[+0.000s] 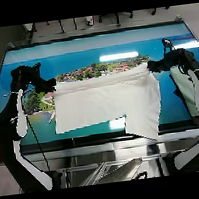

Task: Fold the shirts.

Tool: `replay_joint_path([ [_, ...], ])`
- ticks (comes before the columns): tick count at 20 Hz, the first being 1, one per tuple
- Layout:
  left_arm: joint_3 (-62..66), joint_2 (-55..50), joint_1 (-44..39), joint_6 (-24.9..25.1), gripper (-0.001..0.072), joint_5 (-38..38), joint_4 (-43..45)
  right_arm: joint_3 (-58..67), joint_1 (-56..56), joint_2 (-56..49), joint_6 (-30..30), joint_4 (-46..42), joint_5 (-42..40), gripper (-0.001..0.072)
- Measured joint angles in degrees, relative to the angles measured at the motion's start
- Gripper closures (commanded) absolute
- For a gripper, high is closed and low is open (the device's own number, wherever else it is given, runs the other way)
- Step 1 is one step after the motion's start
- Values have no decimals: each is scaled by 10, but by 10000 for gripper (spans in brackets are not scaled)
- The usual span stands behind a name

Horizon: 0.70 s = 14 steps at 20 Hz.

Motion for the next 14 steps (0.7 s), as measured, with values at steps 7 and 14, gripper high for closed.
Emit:
replay_joint_path([
  [7,-9,-2,-18,-23,685,-8,47,-3,8,-24,34,-52,-47,689],
  [14,-6,-2,-33,-25,39,-17,58,1,9,-23,38,-50,-68,435],
])
